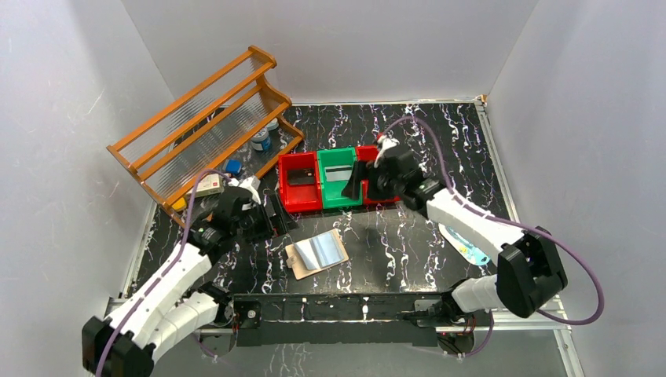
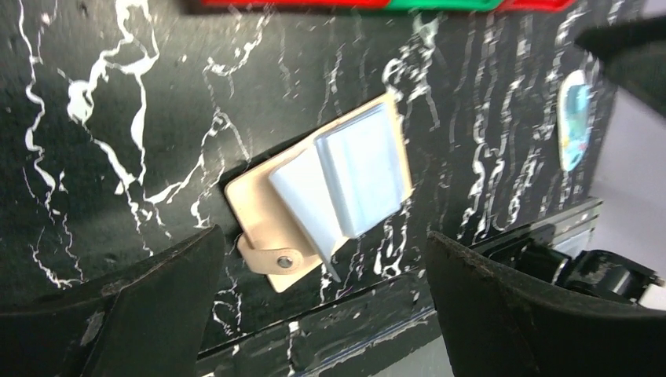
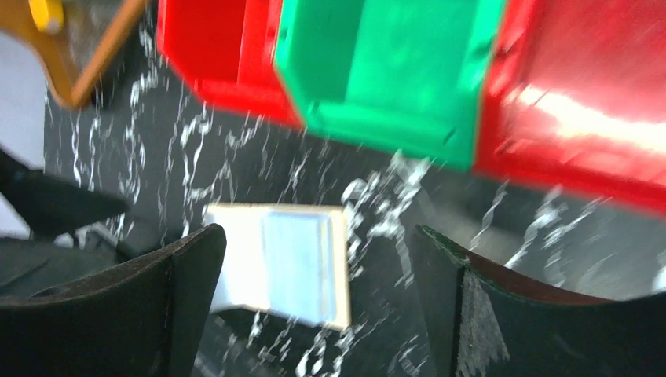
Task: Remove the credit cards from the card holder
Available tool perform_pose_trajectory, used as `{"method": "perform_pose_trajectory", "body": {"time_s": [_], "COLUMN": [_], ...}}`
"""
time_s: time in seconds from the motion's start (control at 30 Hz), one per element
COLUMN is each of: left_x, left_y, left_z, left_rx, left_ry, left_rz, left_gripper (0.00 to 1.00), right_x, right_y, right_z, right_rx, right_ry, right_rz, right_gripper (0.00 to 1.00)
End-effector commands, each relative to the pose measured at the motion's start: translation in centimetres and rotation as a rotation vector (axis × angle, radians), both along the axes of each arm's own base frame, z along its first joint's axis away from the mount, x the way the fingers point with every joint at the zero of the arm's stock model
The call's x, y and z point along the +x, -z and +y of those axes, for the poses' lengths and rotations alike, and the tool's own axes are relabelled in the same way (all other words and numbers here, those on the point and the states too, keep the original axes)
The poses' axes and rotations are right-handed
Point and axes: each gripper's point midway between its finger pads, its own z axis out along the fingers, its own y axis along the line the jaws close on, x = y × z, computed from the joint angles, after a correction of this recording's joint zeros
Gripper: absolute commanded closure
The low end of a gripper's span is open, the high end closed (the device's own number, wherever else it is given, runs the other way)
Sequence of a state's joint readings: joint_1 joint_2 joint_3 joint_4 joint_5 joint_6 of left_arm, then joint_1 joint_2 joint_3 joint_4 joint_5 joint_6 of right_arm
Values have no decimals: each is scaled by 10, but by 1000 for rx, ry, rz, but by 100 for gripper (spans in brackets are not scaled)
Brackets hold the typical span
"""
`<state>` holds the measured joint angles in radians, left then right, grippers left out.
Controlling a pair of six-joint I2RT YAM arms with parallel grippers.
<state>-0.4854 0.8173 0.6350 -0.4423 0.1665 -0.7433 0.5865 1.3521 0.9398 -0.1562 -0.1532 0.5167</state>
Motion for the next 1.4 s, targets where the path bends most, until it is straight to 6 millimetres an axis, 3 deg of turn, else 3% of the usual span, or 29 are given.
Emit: {"method": "perform_pose_trajectory", "body": {"time_s": [0.0, 0.17, 0.4, 0.97, 1.03, 1.1, 1.37], "left_x": [-18, -25, -33, -42, -42, -43, -42], "left_y": [24, 36, 51, 91, 99, 104, 106], "left_z": [-2, -5, -9, -11, -13, -16, -18], "left_rx": [32, 48, 45, 79, 82, 85, 84], "left_ry": [64, 129, 156, 150, 161, 172, 179], "left_rz": [142, 188, 265, 411, 426, 436, 427], "left_gripper": [6, 13, 28, 47, 56, 73, 87], "right_x": [-40, -81, -109, -119, -120, -121, -127], "right_y": [7, 33, 63, 104, 102, 102, 96], "right_z": [18, 52, 74, 82, 84, 87, 97], "right_rx": [63, 107, 42, -53, -44, -37, 14], "right_ry": [186, 134, 69, 48, 34, 19, -31], "right_rz": [117, 221, 322, 443, 441, 448, 472], "right_gripper": [9, 27, 41, 50, 54, 57, 66]}}
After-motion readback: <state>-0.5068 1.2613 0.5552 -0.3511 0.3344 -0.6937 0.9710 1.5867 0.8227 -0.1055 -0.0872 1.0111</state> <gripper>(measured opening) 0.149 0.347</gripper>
